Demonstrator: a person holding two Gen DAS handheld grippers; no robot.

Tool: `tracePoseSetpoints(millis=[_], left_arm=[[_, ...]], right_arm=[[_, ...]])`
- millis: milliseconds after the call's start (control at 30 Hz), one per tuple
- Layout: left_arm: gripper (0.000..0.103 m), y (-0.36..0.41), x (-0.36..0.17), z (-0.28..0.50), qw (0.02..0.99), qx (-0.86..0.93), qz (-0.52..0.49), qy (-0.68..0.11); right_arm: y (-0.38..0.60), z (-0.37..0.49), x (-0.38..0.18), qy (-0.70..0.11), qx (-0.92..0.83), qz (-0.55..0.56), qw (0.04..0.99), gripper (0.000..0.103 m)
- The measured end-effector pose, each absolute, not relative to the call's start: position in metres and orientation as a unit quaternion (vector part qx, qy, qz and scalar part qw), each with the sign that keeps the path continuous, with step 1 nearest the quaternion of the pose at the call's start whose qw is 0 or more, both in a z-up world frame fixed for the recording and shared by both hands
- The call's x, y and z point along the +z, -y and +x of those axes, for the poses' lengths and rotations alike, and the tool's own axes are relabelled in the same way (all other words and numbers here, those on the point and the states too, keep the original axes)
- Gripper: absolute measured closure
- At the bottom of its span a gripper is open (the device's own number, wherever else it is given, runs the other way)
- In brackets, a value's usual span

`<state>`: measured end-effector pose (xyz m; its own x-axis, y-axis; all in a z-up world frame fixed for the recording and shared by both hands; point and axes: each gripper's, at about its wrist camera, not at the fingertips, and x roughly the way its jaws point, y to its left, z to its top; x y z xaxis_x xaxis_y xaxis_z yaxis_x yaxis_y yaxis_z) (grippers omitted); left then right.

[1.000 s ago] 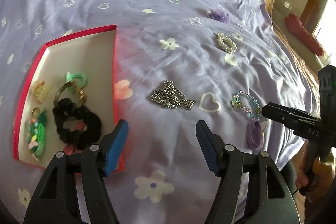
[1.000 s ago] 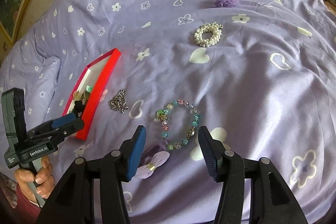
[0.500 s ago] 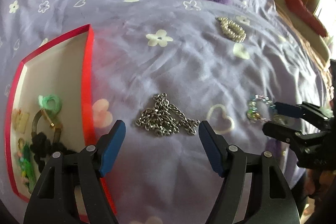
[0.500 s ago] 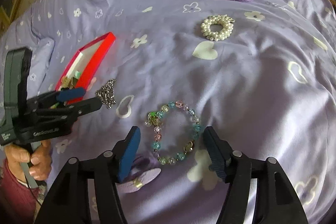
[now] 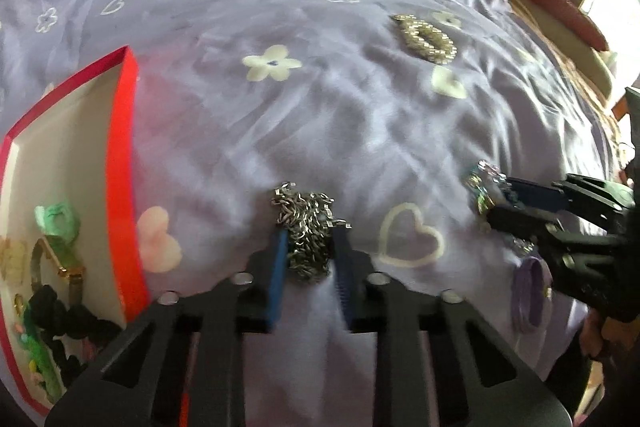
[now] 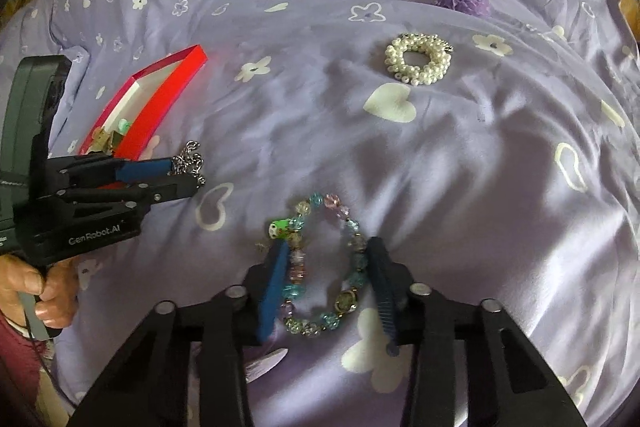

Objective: Organize jewelry
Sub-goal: 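Grasp the silver chain with the left gripper while the right gripper grasps the crystal bead bracelet, then carry the silver chain and crystal bracelet into the red box with both grippers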

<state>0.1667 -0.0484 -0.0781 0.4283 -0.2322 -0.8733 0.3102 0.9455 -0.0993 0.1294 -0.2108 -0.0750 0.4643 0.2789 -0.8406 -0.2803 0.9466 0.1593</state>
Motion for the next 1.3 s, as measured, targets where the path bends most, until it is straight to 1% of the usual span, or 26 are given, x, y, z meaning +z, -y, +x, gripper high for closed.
tracePoseSetpoints(millis=[33, 133, 367, 667, 1300], left_arm=[[0.085, 0.049, -0.078, 0.166, 0.845, -0.161, 0.039, -0.509], [0.086, 0.046, -0.076, 0.164, 0.846, -0.166, 0.029, -0.506], [0.088, 0.043, -0.068, 0.154, 0.853, -0.172, 0.013, -0.492], [0.090, 0.035, -0.049, 0.135, 0.863, -0.173, -0.011, -0.474], [0.090, -0.013, -0.005, 0.082, 0.891, -0.142, -0.054, -0.427]], right_arm=[[0.213, 0.130, -0.075, -0.490, 0.162, 0.002, 0.856, 0.084], [0.220, 0.131, -0.075, -0.490, 0.166, 0.025, 0.856, 0.095], [0.228, 0.127, -0.069, -0.479, 0.178, 0.073, 0.856, 0.096], [0.223, 0.117, -0.047, -0.456, 0.197, 0.090, 0.863, 0.096], [0.176, 0.090, -0.014, -0.430, 0.250, 0.077, 0.864, 0.096]])
